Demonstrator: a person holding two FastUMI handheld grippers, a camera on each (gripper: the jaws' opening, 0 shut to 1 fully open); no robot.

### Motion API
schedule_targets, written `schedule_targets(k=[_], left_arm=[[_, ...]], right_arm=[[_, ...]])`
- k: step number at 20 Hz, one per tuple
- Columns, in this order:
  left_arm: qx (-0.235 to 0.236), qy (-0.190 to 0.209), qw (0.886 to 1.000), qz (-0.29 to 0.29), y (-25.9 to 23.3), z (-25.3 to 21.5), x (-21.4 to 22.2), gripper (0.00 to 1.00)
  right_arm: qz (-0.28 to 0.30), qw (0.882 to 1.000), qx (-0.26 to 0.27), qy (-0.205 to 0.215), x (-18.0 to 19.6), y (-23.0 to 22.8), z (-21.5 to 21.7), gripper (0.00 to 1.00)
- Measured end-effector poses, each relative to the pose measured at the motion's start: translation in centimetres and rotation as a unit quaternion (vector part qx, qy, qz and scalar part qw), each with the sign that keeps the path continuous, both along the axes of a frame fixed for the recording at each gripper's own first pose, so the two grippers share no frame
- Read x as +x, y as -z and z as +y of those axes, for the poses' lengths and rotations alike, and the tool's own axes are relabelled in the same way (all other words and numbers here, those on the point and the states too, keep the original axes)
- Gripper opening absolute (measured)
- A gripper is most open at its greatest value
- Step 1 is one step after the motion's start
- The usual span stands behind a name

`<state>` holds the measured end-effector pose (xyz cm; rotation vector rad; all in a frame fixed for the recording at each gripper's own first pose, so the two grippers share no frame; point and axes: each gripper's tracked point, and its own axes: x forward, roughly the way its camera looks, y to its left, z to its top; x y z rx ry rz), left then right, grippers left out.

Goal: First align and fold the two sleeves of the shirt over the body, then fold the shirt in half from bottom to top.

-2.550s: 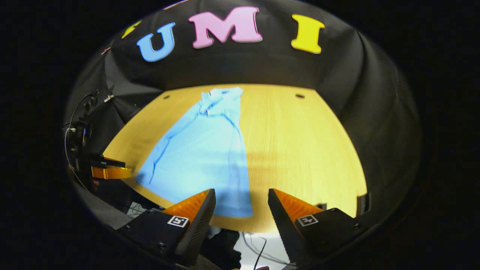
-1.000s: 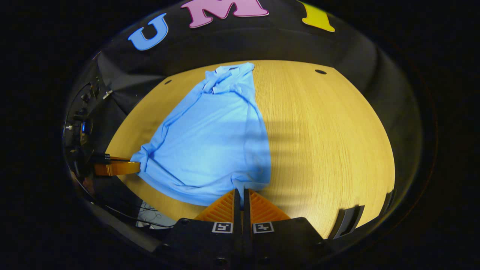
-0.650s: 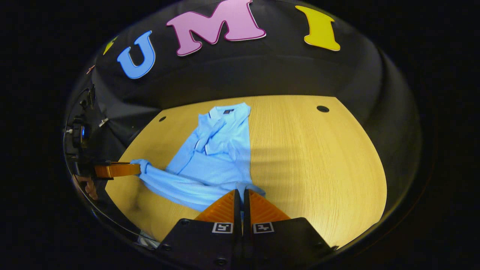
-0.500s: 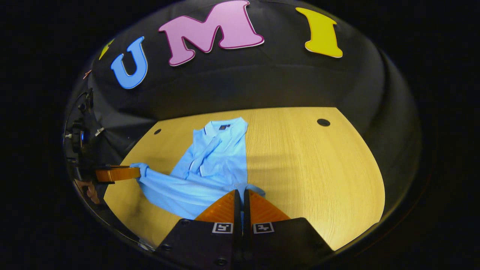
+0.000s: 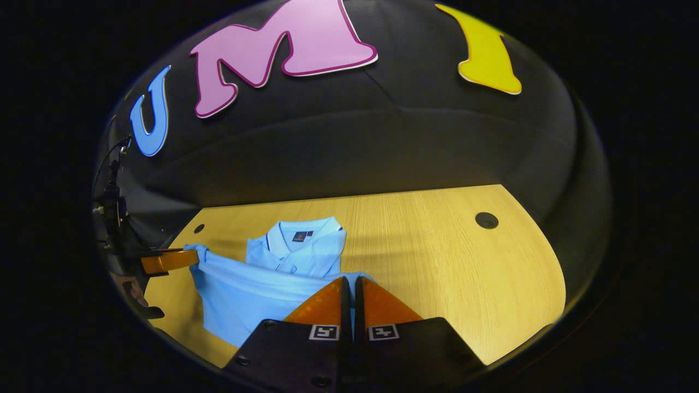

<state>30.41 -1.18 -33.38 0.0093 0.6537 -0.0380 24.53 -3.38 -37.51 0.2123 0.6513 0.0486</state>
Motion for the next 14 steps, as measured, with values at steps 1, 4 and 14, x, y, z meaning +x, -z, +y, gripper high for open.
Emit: schedule_targets(k=[1, 4, 14], left_arm=[[0.005, -0.001, 1.0, -0.003, 0.4, 0.1, 1.3, 0.06], [0.016, -0.008, 0.999, -0.028, 0.5, 0.3, 5.0, 0.06], [0.045, -0.03, 0.998, -0.027, 5.1, 1.1, 10.3, 0.06]], right_arm=[[-0.003, 1.0, 0.0, 0.001, 1.6, 0.3, 0.0, 0.05], [-0.012, 1.0, -0.001, 0.01, 5.8, 1.6, -0.3, 0.05], [0.01, 1.0, -0.008, 0.022, 11.8, 7.6, -0.3, 0.05]])
